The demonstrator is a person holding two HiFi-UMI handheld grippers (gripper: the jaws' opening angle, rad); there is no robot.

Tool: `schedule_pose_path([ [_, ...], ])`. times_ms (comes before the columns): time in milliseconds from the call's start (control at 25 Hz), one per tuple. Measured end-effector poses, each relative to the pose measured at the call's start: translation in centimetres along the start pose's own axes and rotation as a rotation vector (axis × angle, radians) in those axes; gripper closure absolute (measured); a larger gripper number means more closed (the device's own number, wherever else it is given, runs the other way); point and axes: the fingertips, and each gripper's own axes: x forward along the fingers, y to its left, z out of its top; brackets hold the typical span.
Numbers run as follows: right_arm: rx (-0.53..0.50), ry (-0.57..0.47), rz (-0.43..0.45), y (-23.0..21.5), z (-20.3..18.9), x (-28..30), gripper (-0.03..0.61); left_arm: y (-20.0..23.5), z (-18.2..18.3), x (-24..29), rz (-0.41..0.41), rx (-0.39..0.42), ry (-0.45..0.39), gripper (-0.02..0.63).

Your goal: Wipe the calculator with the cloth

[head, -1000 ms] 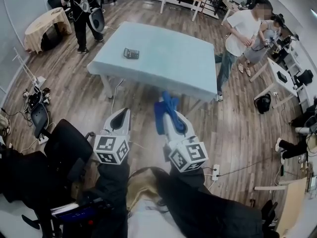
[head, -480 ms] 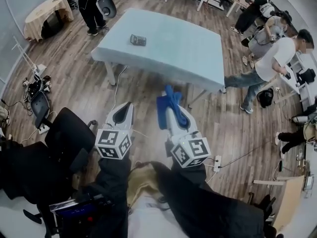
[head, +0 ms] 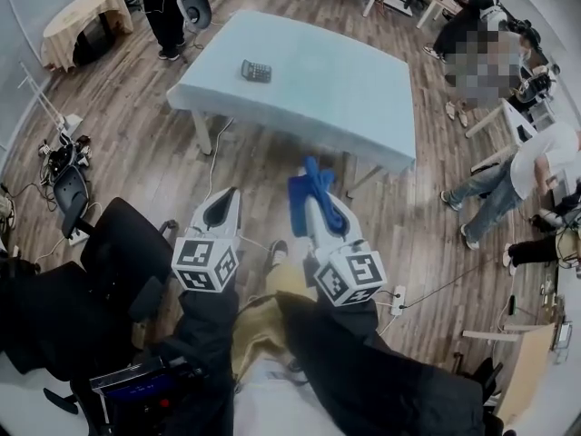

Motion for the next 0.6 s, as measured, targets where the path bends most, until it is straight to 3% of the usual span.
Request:
schedule_pose_path([
  [280,0.004,-0.009,0.022,-1.8,0.9,3.8,0.524,2.6,1.4,2.5,0.052,-0.002,-0.019,0.614],
  [600,0.011,-0.026,0.063,-7.9,2.2,15.8,0.524,7.9,4.5,14.6,0.088,0.016,-0.039,0.613],
])
